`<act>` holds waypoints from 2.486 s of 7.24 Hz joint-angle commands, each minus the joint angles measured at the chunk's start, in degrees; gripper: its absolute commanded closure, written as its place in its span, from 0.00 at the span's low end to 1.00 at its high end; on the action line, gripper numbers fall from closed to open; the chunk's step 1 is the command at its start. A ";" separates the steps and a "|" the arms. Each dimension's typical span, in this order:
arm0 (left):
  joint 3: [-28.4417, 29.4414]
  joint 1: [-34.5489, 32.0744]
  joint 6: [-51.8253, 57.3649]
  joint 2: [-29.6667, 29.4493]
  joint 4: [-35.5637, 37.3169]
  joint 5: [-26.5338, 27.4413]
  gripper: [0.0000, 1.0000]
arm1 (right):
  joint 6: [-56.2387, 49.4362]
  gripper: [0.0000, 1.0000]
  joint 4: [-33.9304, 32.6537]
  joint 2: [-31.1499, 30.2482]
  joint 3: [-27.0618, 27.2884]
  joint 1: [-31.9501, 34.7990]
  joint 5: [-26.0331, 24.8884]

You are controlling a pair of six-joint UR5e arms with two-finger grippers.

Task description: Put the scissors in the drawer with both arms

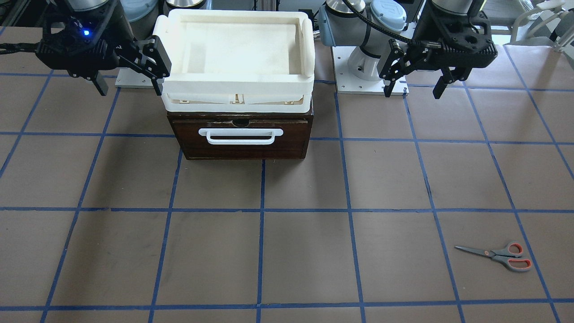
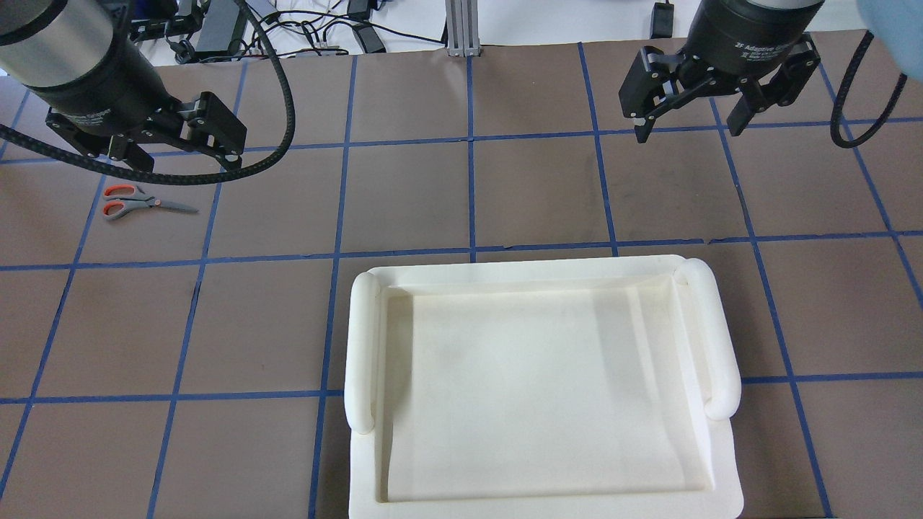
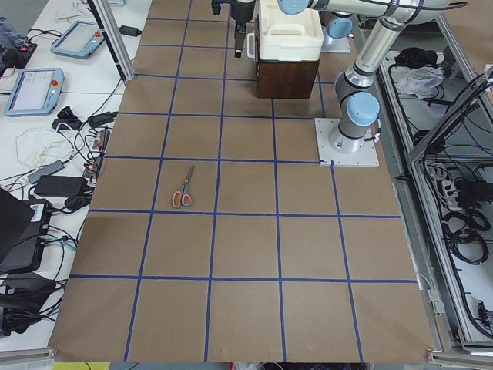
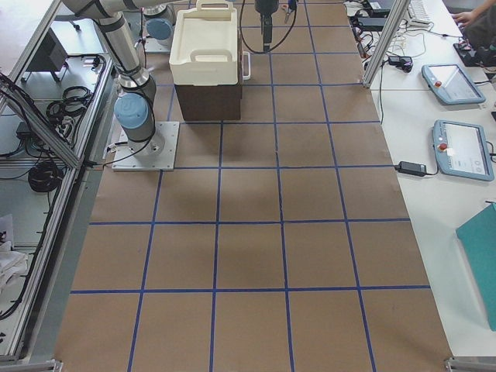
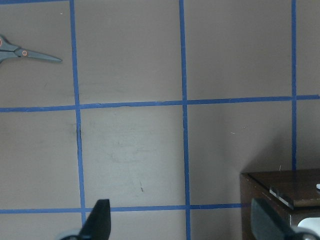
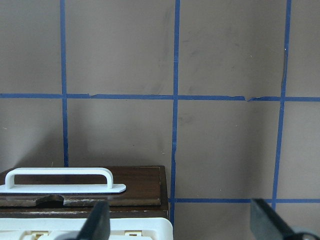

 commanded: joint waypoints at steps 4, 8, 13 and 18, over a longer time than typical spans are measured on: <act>-0.01 0.29 0.54 -0.52 0.02 -0.25 0.00 | -0.10 0.00 -2.15 -0.07 0.57 -1.30 0.19; -3.42 5.99 11.17 -7.36 4.48 -0.51 0.00 | 20.48 0.00 -2.67 0.71 0.40 -1.38 1.16; -8.09 13.46 28.42 -23.18 21.43 0.54 0.00 | 52.86 0.00 -8.18 5.02 -0.04 5.09 0.72; -7.13 20.22 71.26 -28.47 26.91 5.29 0.00 | 71.60 0.00 -10.06 10.29 -0.04 12.05 0.37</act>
